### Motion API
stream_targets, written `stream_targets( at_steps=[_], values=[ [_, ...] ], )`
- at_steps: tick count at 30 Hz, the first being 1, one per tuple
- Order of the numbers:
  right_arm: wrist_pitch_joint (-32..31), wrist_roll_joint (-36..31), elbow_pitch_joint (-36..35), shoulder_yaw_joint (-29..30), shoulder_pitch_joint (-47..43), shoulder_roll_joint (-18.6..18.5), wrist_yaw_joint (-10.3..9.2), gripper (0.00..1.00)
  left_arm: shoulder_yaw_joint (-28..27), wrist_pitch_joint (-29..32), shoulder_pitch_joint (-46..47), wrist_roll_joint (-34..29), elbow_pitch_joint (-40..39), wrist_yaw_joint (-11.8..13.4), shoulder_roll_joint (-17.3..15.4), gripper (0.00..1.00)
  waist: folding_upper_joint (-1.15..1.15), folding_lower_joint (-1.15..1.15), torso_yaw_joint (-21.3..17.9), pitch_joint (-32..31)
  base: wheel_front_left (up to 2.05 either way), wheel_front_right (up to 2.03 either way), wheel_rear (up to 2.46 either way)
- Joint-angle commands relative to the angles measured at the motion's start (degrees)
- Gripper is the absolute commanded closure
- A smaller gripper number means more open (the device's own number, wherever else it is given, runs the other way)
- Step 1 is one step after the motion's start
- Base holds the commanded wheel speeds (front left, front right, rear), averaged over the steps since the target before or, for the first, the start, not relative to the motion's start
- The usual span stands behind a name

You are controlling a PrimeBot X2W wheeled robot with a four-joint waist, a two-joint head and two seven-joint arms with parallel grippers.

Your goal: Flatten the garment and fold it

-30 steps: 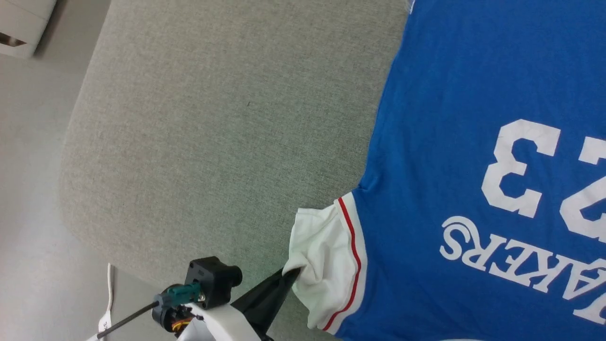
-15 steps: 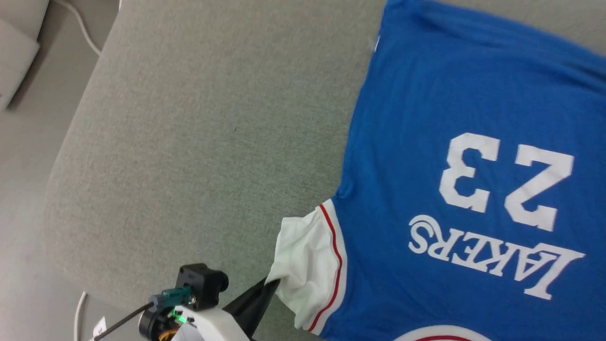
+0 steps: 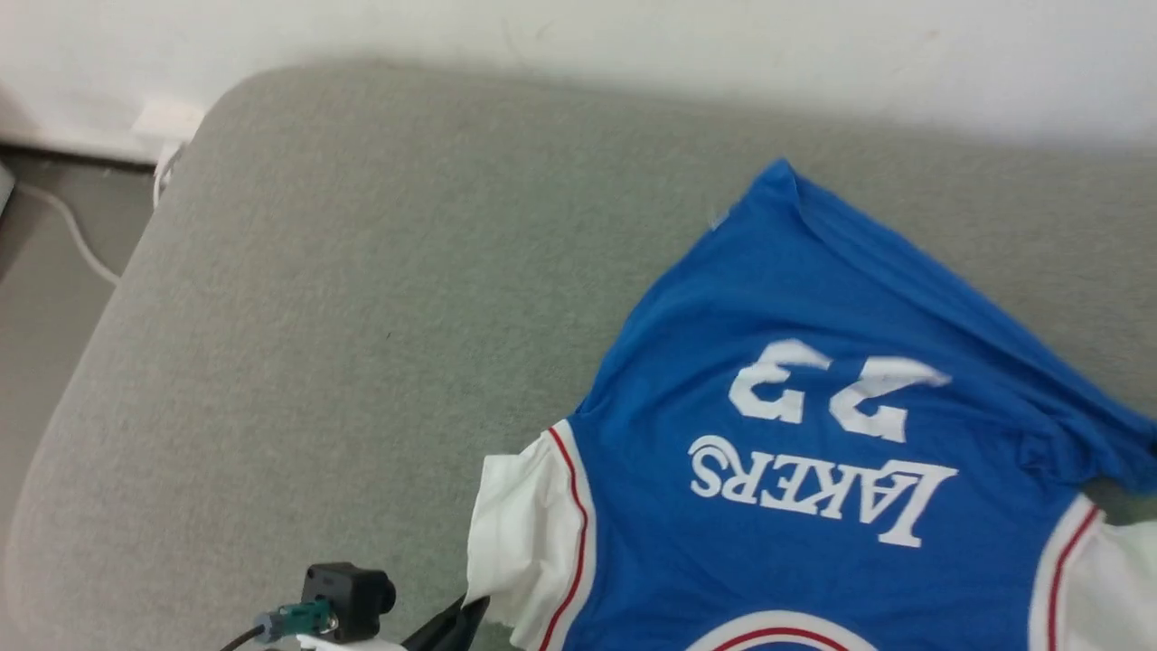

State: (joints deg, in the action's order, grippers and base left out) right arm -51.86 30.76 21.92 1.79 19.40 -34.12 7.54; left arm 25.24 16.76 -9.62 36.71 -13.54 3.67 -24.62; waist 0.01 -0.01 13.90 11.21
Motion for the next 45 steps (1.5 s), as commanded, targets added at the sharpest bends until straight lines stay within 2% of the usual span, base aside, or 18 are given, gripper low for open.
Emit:
stream_targets(
  at_steps=[1, 8, 15, 20, 26, 27, 28, 33, 39, 45],
  values=[
    [-0.3, 0.4, -0.9, 0.6, -1.6, -0.1, -0.05, 1.00, -0.4, -0.3, -0.5, 0.3, 0.2, 0.4, -0.3, 1.00, -0.01, 0.01, -5.1, -5.4, 0.00, 0.00, 0.00],
    [-5.3, 0.5, -12.6, 7.9, -14.6, 2.6, -0.05, 1.00, -1.4, -1.0, -2.1, 0.9, 0.4, 1.3, -0.8, 1.00, -0.01, 0.01, -7.4, -7.3, 0.00, 0.00, 0.00],
    [-11.1, -2.2, -22.7, 15.6, -25.9, 8.4, -0.05, 1.00, -1.7, -1.7, -2.2, 1.0, 1.3, 1.4, -0.9, 1.00, -0.01, 0.01, -8.2, -7.5, 0.00, 0.00, 0.00],
    [-13.9, -4.6, -24.4, 18.5, -31.3, 12.4, -0.05, 1.00, -1.6, -2.2, -1.6, 1.2, 2.1, 1.2, -0.6, 1.00, -0.01, 0.01, -8.1, -7.4, 0.00, 0.00, 0.00],
    [-14.1, -6.2, -23.3, 17.3, -33.1, 13.4, -0.05, 1.00, -1.5, -2.4, -1.3, 1.4, 2.7, 1.0, -0.4, 1.00, -0.01, 0.01, -7.7, -7.6, 0.00, 0.00, 0.00],
    [-13.6, -6.2, -23.4, 17.0, -32.7, 13.1, -0.05, 0.94, -1.5, -2.4, -1.2, 1.4, 2.7, 1.0, -0.4, 1.00, -0.01, 0.01, -7.7, -7.6, 0.00, 0.00, 0.00],
    [-12.8, -6.3, -23.7, 16.8, -32.1, 12.7, -0.05, 0.00, -1.4, -2.5, -1.2, 1.4, 2.7, 1.0, -0.4, 1.00, -0.01, 0.01, -7.5, -7.5, 0.00, 0.00, 0.00],
    [-12.3, -4.1, -26.7, 14.8, -27.4, 10.5, -0.05, 0.00, -1.1, -2.6, -0.6, 1.2, 2.2, 1.0, -0.3, 1.00, -0.01, 0.01, -6.4, -6.7, 0.00, 0.00, 0.00],
    [-11.1, -1.2, -30.7, 9.9, -15.8, 8.7, -0.05, 0.00, -0.1, -2.8, 1.5, 0.0, 0.4, 0.5, 0.1, 1.00, -0.01, 0.01, -3.5, -3.0, 0.00, 0.00, 0.00],
    [-9.2, -3.3, -26.0, 3.2, -3.3, 7.9, -0.05, 0.00, 1.0, -3.1, 4.6, -1.2, -1.0, -0.3, 1.0, 1.00, -0.01, 0.01, 0.5, 2.0, 0.00, 0.00, 0.00]
  ],
)
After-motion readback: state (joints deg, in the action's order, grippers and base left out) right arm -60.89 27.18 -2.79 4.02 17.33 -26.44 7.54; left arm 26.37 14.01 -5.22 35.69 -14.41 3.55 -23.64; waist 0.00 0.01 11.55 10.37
